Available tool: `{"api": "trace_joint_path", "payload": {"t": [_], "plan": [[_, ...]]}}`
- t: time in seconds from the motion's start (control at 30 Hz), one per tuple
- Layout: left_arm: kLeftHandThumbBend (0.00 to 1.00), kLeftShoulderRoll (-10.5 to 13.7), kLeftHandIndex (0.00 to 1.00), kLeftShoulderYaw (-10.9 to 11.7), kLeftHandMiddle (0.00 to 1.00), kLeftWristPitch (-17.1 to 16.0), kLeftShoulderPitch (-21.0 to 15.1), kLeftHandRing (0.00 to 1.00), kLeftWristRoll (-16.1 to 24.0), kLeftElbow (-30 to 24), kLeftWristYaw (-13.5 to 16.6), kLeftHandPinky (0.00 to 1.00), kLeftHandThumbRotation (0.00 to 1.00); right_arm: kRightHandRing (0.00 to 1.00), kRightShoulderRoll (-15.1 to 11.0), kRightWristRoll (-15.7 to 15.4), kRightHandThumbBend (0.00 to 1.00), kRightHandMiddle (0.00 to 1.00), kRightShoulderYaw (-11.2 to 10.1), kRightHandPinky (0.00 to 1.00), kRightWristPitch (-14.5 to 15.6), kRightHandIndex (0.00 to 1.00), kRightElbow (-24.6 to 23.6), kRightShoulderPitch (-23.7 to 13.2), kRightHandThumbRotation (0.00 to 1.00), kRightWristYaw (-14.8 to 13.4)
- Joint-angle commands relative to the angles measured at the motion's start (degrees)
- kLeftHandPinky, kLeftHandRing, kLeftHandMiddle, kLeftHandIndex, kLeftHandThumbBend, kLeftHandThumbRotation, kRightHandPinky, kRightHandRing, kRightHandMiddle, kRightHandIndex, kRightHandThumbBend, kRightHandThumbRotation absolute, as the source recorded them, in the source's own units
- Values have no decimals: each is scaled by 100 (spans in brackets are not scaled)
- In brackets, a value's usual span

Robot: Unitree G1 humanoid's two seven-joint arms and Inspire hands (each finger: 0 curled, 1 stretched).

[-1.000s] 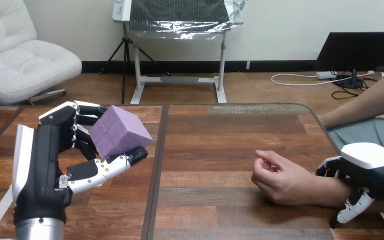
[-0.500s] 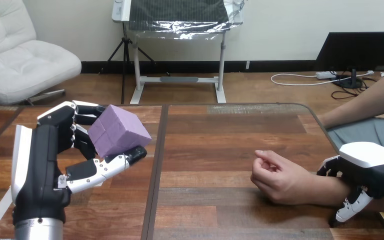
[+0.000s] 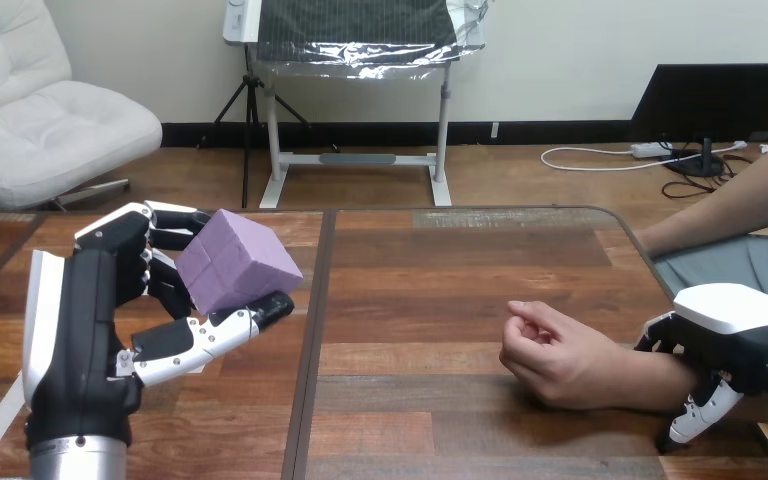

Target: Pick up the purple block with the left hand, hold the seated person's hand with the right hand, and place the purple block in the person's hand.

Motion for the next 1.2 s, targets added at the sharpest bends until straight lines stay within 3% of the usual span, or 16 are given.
{"api": "trace_joint_path", "payload": {"t": [0.0, 0.47, 0.87, 1.17], "plan": [[65, -38, 39, 60, 35, -148, -258, 30, 28, -134, 64, 24, 0, 61, 322, -248, 86, 68, 476, 46, 46, 70, 225, 268, 22, 150], [65, -63, 39, 59, 36, -152, -265, 30, -15, -128, 67, 24, 0, 39, 435, -223, 85, 50, 583, 30, -43, 61, 419, 192, 19, 99], [65, -59, 39, 82, 35, -158, -275, 30, -67, -105, 49, 24, 0, 33, 533, 155, 85, 42, 463, 25, -290, 51, 528, 212, 11, 128], [64, -77, 39, 74, 36, -150, -299, 30, -114, -78, 40, 24, 0, 31, 575, 317, 85, 40, 424, 25, -294, 46, 482, 223, 7, 172]]}}
